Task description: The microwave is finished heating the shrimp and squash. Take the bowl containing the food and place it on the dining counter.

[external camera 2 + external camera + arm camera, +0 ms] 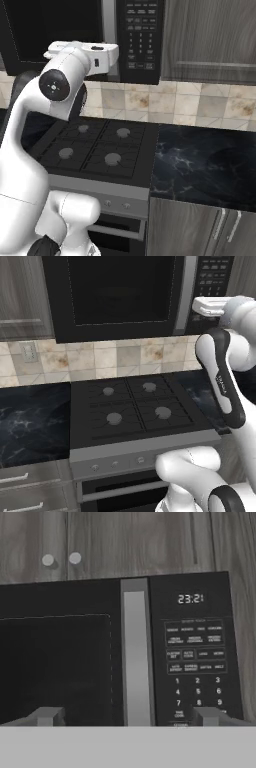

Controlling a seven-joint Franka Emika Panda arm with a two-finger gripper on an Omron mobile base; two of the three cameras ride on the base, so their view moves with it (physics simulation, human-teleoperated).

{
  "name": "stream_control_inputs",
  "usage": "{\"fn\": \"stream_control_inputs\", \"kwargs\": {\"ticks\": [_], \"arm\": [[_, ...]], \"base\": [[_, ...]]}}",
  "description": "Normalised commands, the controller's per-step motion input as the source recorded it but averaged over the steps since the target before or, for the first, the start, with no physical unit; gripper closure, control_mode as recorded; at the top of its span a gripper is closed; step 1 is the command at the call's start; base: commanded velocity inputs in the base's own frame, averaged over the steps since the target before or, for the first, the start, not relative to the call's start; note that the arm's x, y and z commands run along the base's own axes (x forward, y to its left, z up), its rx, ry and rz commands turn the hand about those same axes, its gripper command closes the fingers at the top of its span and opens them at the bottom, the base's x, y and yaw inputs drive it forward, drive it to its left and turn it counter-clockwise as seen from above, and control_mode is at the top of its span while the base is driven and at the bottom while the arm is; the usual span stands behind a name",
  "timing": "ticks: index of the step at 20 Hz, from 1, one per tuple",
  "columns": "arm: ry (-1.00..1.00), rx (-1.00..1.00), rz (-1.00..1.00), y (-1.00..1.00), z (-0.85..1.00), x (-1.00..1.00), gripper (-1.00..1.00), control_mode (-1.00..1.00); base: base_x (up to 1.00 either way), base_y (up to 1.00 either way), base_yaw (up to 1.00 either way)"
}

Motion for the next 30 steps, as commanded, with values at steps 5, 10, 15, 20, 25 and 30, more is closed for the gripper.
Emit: {"fn": "stream_control_inputs", "kwargs": {"ticks": [5,10,15,20,25,30], "arm": [[0.00,-0.01,0.00,0.00,-0.14,0.89,-1.00,-1.00],[0.02,0.00,0.00,0.00,-0.13,0.98,-1.00,-1.00],[0.05,0.00,0.00,-0.01,-0.02,0.99,-1.00,-1.00],[0.09,0.00,0.00,0.00,0.00,0.93,-1.00,-1.00],[0.10,0.00,0.00,0.00,0.00,0.79,-1.00,-1.00],[0.05,0.00,0.00,0.00,0.00,0.55,1.00,-1.00]], "base": [[0.00,0.00,0.00],[0.00,0.00,0.00],[0.00,0.00,0.00],[0.00,0.00,0.00],[0.00,0.00,0.00],[0.00,0.00,0.00]]}}
